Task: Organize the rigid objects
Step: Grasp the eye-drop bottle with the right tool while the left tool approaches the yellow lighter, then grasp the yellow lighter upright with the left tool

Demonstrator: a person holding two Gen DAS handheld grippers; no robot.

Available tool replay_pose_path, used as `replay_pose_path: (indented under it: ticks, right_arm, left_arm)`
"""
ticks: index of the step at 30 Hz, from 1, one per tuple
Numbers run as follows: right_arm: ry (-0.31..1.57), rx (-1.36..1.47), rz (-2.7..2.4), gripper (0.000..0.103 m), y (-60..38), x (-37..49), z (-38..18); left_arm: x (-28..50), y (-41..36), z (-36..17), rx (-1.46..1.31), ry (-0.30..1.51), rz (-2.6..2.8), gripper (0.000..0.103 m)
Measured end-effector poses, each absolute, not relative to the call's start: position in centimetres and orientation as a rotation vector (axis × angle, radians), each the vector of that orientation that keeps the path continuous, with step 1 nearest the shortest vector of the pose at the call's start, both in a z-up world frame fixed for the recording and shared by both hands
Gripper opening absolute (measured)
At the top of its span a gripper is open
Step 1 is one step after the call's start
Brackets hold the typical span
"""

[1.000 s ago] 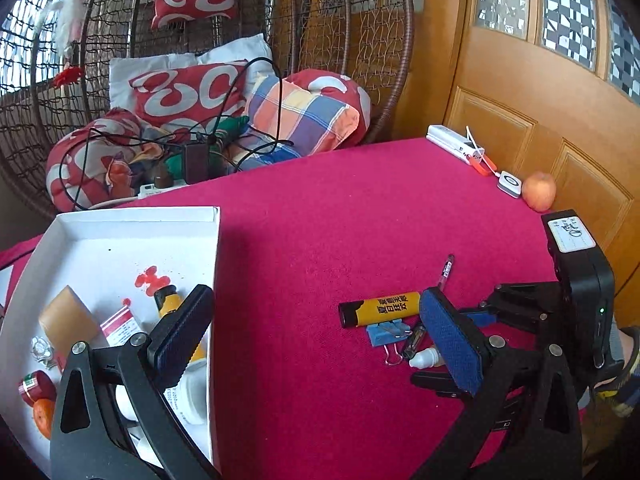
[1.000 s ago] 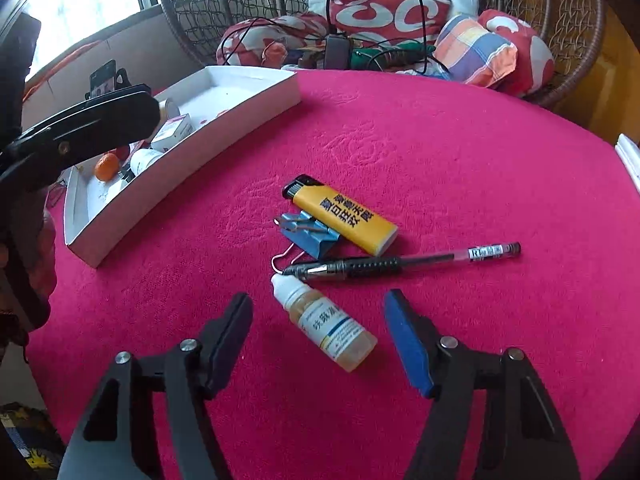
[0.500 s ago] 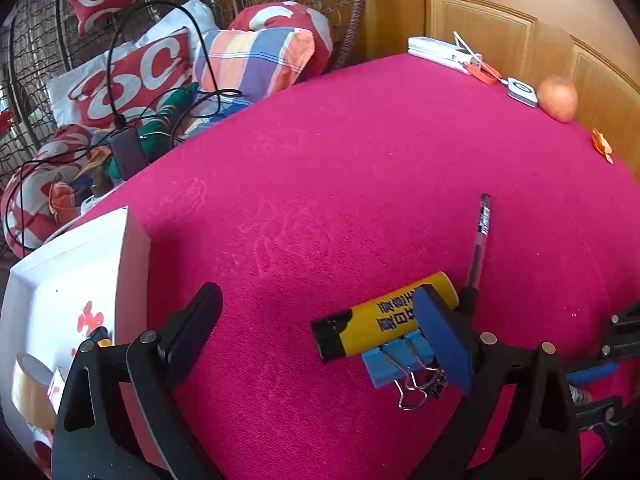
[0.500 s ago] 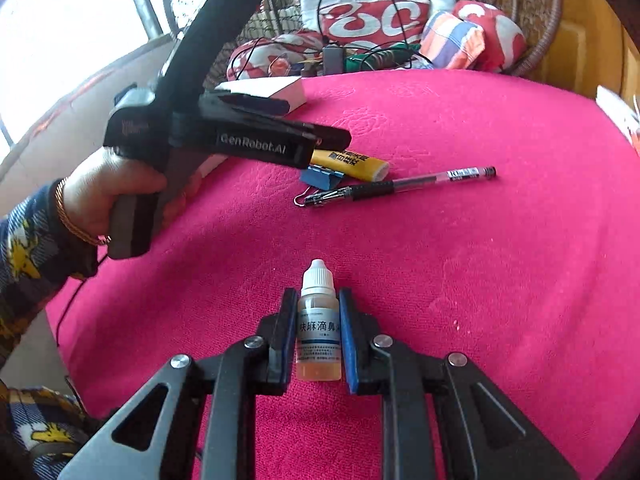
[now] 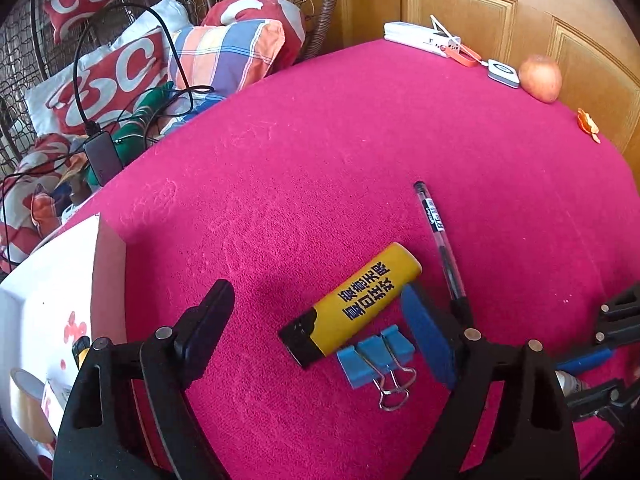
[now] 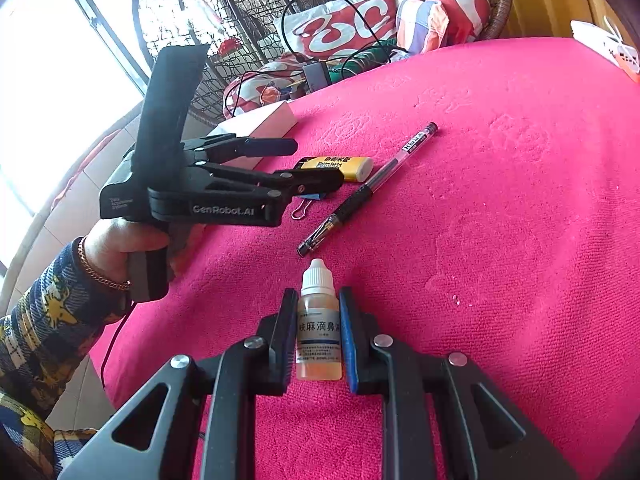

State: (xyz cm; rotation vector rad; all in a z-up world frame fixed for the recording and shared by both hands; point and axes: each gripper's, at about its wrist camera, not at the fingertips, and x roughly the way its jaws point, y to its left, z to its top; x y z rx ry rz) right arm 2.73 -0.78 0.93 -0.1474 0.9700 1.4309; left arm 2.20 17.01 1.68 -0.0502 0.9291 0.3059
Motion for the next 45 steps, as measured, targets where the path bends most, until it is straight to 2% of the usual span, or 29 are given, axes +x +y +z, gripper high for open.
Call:
replay_pose_path:
  ticks: [6,7,8,9,10,11,13,21,24,25,27,29,30,31,32,33,45]
  right_arm:
    - [0.976,-0.136,1.435,0.019,-0.9,3.1,0.7]
    - [0.977,-0.137,1.435,0.019,-0.9,3.1,0.7]
    - [0.977,-0.135,1.435,0.019,-0.9,3.1,0.7]
    - [0.978,-0.135,1.436,0.019,-1.0,3.1,0.7]
    - [0.978,-0.135,1.436,0.019,-1.0,3.2,0.7]
    - [0.977,-0.136,1.435,0.019,-0.8,3.2,0.7]
    - [0.974,-0.140,1.434,0.019,-0.8,3.2,0.7]
    - [0.974,-0.139,1.435,0.019,-0.8,3.1,0.7]
    - [0.975,-0.138,1.436,0.019,-0.7,3.2,0.7]
    - [0.975,-0.138,1.436,0.019,-0.7,3.2,0.7]
    - [0.975,-0.138,1.436,0.019,-0.7,3.2,0.7]
    - [0.975,-0.138,1.436,0.019,-0.7,3.2,0.7]
    - [0.975,-0.139,1.436,0.019,-0.7,3.2,0.7]
    - [0.974,-0.140,1.435,0.019,-0.7,3.2,0.7]
    - [0.973,-0.141,1.435,0.019,-0.7,3.2,0.7]
    - [0.972,-0.142,1.435,0.019,-0.6,3.2,0.7]
    - [0.882,-0.130,1.390,0.019,-1.1,2.4,2.6]
  left_arm:
    - [2.7,16.5,1.6,-0.058,0.905,0.282,0.087]
    - [2.7,16.0,1.6,-0.034,0.900,0.267,0.080]
    - [2.6,15.8,1.7,-0.030,0.900,0.236,0.064]
    - [2.6,15.7,1.9,-0.041,0.909,0.203,0.054]
    - [2.7,15.5,2.1,-0.032,0.919,0.207,0.040]
    - [2.7,15.2,2.2,-0.010,0.927,0.218,0.032]
    - [2.7,14.7,2.2,0.015,0.936,0.228,0.028]
    - [1.5,15.3,2.0,-0.093,0.910,0.278,0.030]
    - [1.4,15.6,1.9,-0.088,0.923,0.296,0.049]
    - [1.3,15.9,1.9,-0.094,0.926,0.306,0.060]
    - [1.0,16.6,1.6,-0.151,0.918,0.294,0.063]
    - [0.6,16.3,1.5,-0.142,0.890,0.294,0.061]
    - [0.5,16.0,1.5,-0.136,0.875,0.281,0.055]
    - [0.3,15.8,1.6,-0.144,0.864,0.266,0.036]
    - [0.2,15.6,1.7,-0.138,0.860,0.281,0.027]
    - [0.1,15.4,1.8,-0.138,0.856,0.294,0.024]
    - [-8.5,15.0,6.1,-0.262,0.603,0.465,0.023]
